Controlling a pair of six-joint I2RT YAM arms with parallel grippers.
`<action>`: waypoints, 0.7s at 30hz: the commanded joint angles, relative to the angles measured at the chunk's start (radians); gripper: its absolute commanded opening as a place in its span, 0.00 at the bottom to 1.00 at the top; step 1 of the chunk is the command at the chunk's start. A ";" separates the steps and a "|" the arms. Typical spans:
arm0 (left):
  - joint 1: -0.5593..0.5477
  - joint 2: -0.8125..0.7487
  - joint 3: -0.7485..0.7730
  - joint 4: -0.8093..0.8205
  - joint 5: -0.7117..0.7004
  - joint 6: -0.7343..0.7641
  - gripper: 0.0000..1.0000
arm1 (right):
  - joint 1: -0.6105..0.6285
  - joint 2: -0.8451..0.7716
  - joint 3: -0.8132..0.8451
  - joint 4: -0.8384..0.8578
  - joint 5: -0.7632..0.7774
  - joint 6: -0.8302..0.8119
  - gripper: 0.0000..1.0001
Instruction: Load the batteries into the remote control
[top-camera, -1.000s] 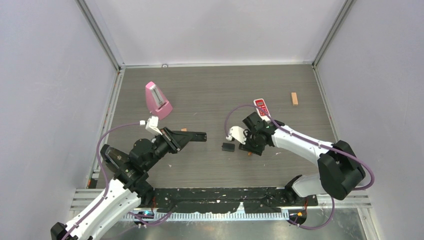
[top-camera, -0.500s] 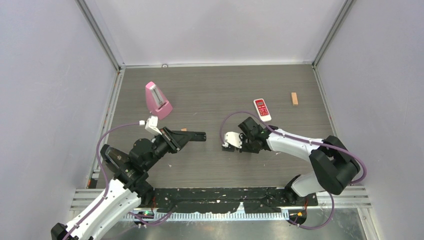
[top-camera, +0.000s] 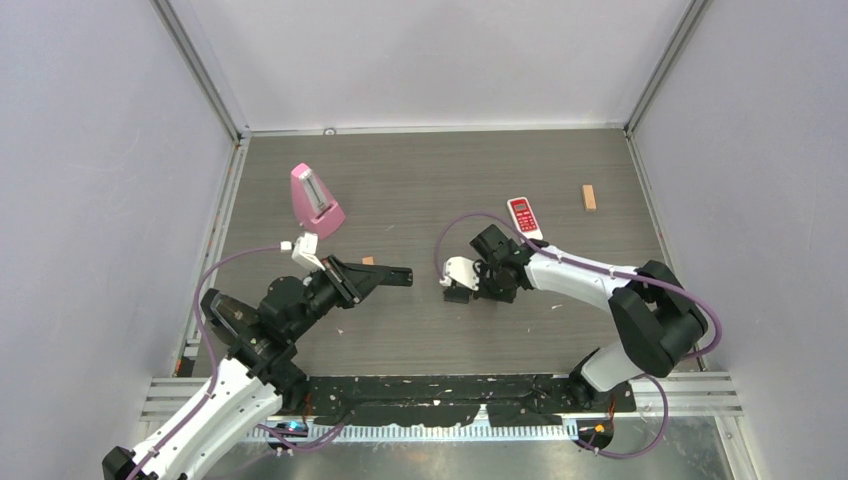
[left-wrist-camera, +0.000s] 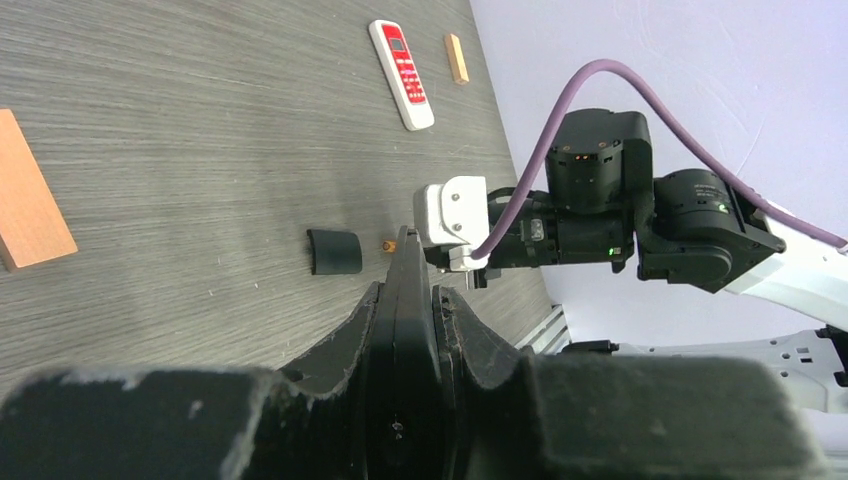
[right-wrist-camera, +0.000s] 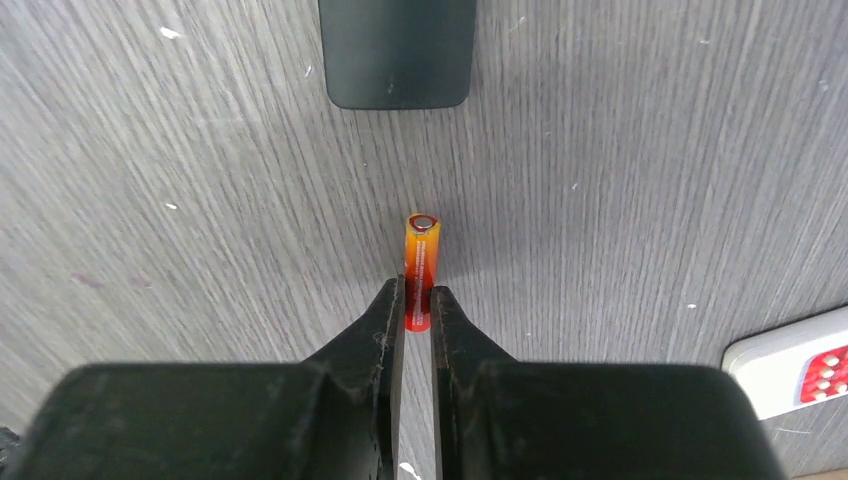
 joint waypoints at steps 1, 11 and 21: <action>0.009 0.007 0.024 0.026 0.038 -0.005 0.00 | -0.002 -0.070 0.088 -0.071 -0.060 0.083 0.05; 0.009 0.105 0.003 0.136 0.217 -0.014 0.00 | 0.032 -0.256 0.200 -0.074 0.037 0.572 0.05; 0.009 0.335 -0.019 0.430 0.576 -0.179 0.00 | 0.232 -0.400 0.334 -0.292 0.044 0.927 0.05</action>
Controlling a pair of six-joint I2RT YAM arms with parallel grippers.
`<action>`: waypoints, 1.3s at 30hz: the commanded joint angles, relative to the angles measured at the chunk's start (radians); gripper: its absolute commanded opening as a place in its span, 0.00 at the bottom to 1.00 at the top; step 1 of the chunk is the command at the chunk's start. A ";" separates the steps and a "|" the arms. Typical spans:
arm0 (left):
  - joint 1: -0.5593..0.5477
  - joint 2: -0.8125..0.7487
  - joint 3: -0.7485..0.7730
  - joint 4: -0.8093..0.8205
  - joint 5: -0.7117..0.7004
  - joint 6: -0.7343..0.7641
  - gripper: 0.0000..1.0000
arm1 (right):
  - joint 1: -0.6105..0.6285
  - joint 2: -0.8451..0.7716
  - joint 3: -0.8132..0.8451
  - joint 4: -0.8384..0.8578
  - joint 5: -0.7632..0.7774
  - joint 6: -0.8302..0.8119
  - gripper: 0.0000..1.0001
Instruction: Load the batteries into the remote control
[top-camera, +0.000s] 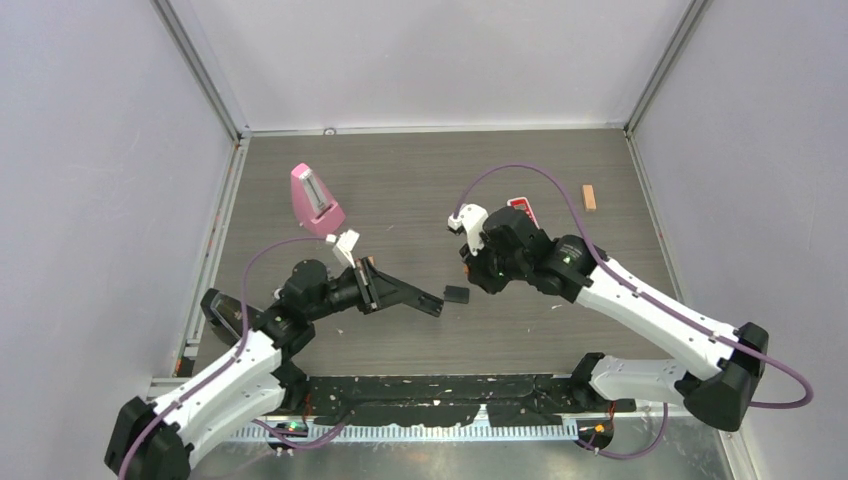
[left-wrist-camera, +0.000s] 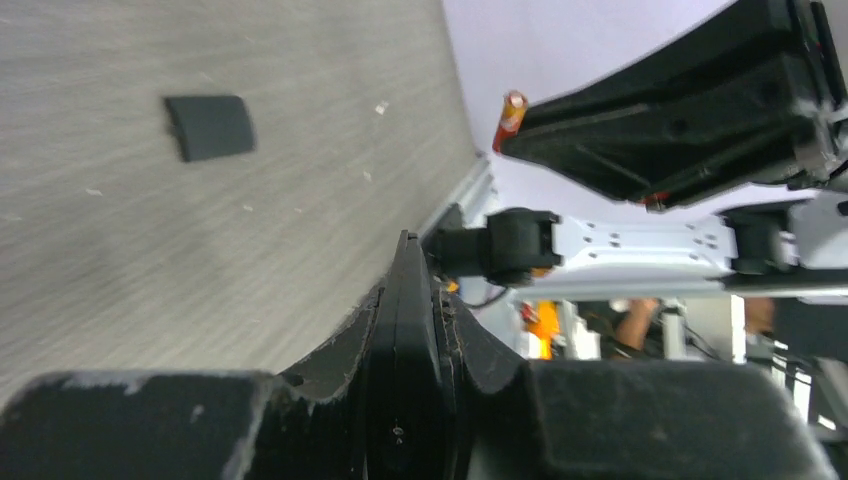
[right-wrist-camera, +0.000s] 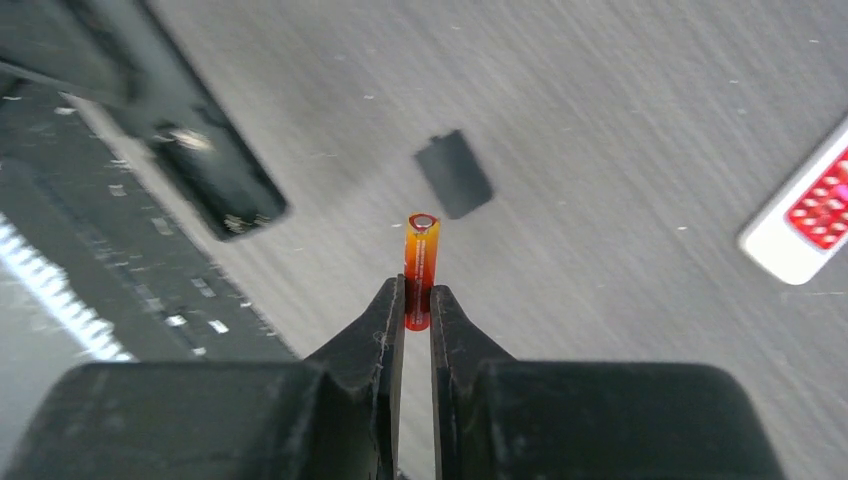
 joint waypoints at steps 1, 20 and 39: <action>0.002 0.115 -0.031 0.313 0.223 -0.148 0.00 | 0.092 -0.072 0.079 -0.138 -0.008 0.246 0.05; -0.098 0.482 -0.065 0.790 0.267 -0.443 0.00 | 0.356 0.143 0.295 -0.435 0.102 0.388 0.05; -0.124 0.504 -0.051 0.790 0.285 -0.426 0.00 | 0.364 0.206 0.320 -0.478 0.124 0.260 0.05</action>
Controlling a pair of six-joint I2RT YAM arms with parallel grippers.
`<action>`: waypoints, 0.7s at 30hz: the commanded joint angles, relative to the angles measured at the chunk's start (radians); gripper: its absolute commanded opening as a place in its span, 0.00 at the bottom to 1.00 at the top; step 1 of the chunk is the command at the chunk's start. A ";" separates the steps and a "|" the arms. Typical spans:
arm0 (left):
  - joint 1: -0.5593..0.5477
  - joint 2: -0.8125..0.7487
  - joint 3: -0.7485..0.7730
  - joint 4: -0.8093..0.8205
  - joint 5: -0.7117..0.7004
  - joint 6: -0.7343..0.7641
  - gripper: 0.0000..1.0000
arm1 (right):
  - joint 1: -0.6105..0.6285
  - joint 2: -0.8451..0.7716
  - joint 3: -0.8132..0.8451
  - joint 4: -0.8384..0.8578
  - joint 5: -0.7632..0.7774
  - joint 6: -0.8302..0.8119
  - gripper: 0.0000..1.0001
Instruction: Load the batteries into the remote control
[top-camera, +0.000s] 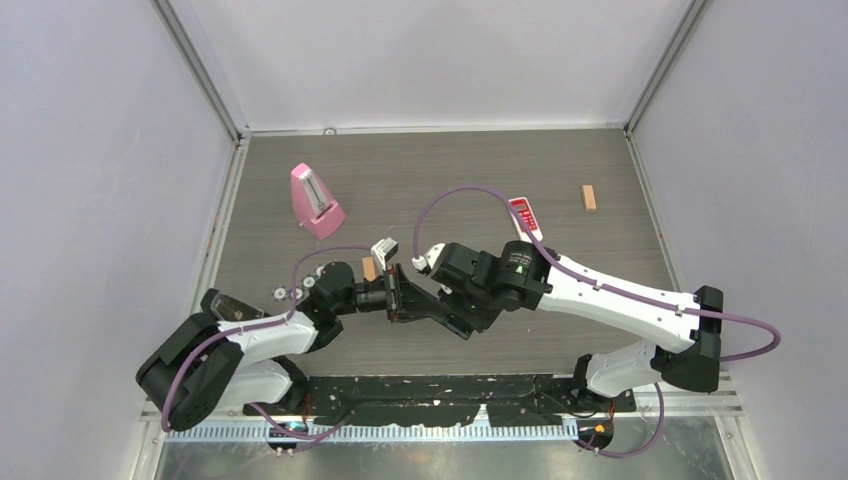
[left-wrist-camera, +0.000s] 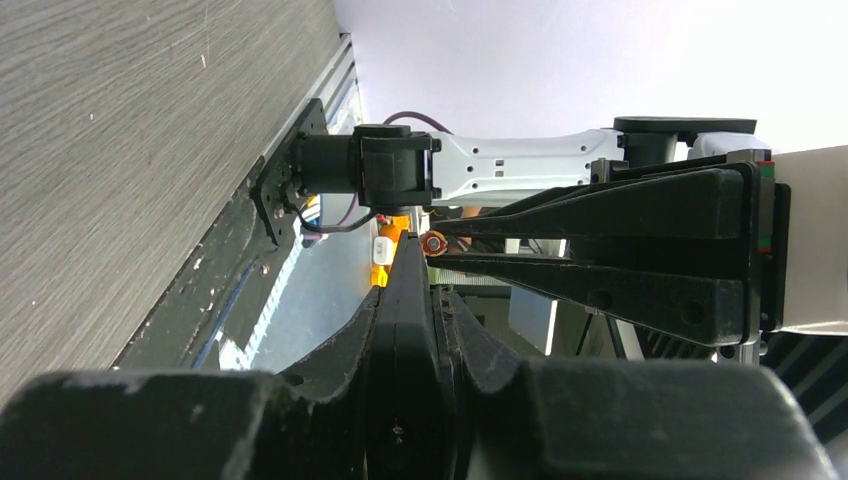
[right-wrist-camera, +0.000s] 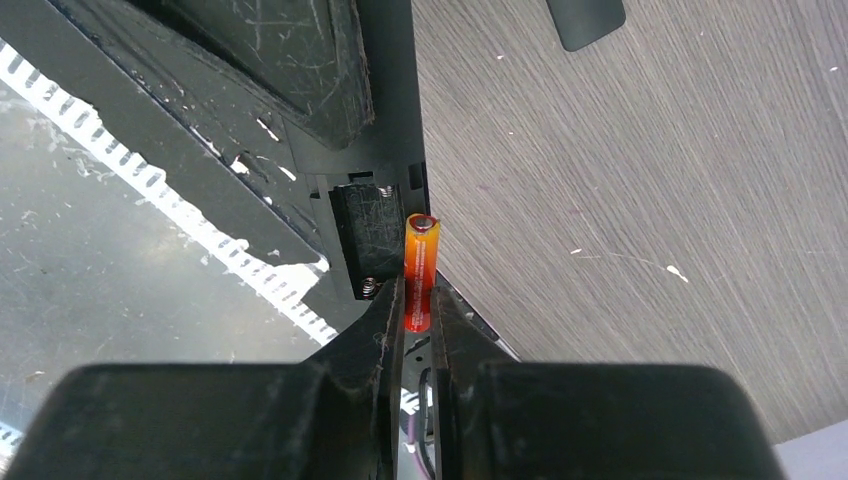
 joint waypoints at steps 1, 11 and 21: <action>-0.011 0.007 0.014 0.070 0.023 0.003 0.00 | 0.010 0.005 0.040 -0.010 -0.007 -0.058 0.05; -0.014 0.014 0.019 0.062 0.017 0.001 0.00 | 0.019 0.001 0.026 0.007 -0.064 -0.082 0.05; -0.014 -0.002 0.016 0.046 0.013 0.014 0.00 | 0.021 0.020 0.017 0.004 -0.044 -0.070 0.05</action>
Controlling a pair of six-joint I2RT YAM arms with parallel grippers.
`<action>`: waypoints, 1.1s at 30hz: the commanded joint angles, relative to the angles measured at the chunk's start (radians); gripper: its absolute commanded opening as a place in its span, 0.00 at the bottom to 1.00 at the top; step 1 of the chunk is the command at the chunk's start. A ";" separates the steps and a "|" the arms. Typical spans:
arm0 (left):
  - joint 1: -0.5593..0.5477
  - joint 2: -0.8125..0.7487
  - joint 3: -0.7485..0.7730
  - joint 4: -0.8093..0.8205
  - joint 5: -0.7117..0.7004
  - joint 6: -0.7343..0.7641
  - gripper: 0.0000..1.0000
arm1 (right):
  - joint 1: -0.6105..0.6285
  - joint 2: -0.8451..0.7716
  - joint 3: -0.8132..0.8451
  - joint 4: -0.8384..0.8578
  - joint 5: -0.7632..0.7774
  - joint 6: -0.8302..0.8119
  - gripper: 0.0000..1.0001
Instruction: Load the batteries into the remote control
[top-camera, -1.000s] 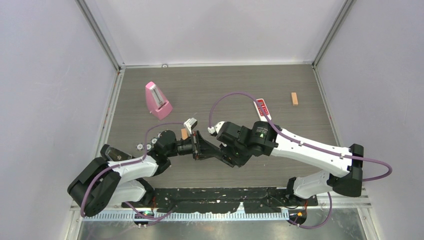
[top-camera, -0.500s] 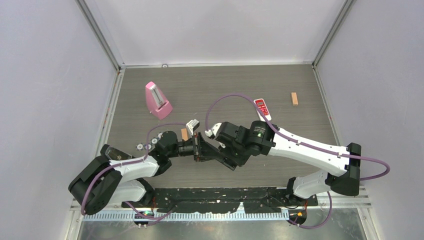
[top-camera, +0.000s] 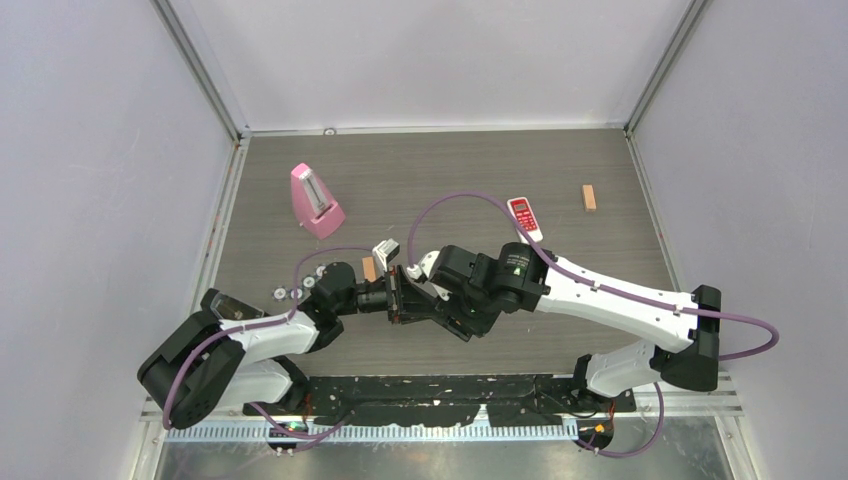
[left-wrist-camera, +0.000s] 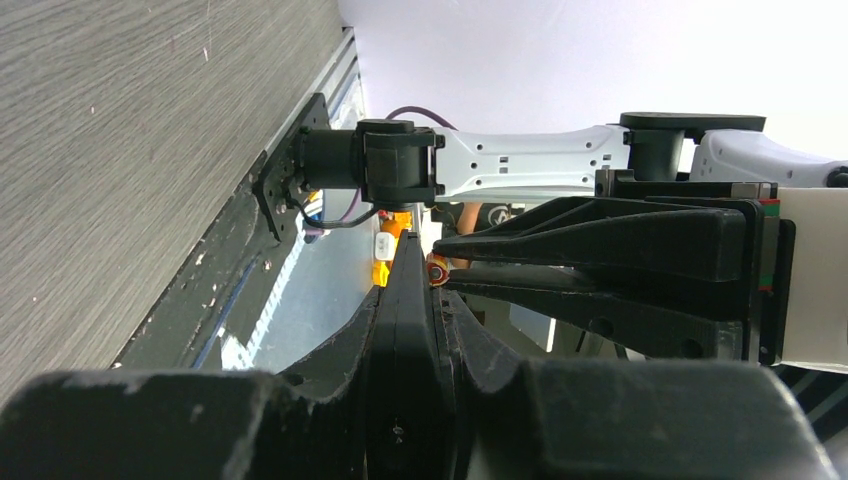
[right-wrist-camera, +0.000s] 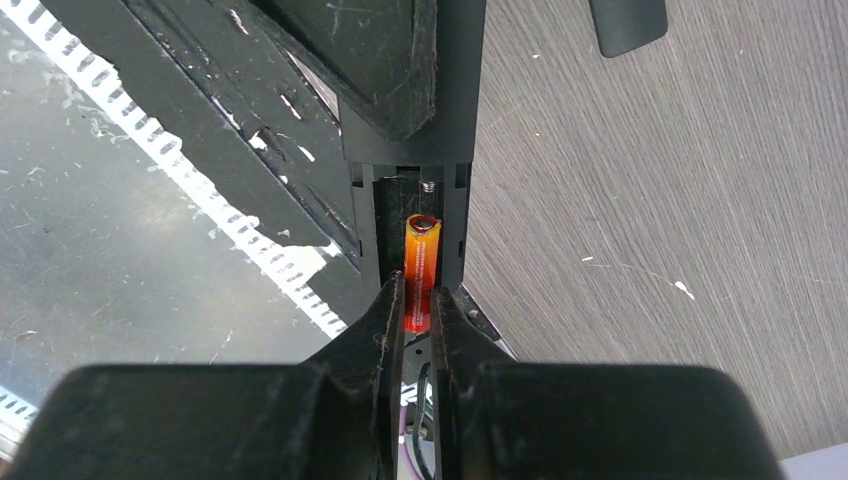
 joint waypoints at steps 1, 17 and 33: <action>-0.005 -0.019 0.015 0.034 0.009 0.014 0.00 | 0.008 0.017 0.018 0.004 0.020 0.003 0.05; -0.004 -0.029 0.007 0.031 0.015 0.015 0.00 | 0.012 0.031 0.006 0.034 0.034 0.002 0.13; -0.004 -0.026 0.005 0.031 0.013 0.016 0.00 | 0.011 0.020 0.017 0.036 0.075 0.026 0.34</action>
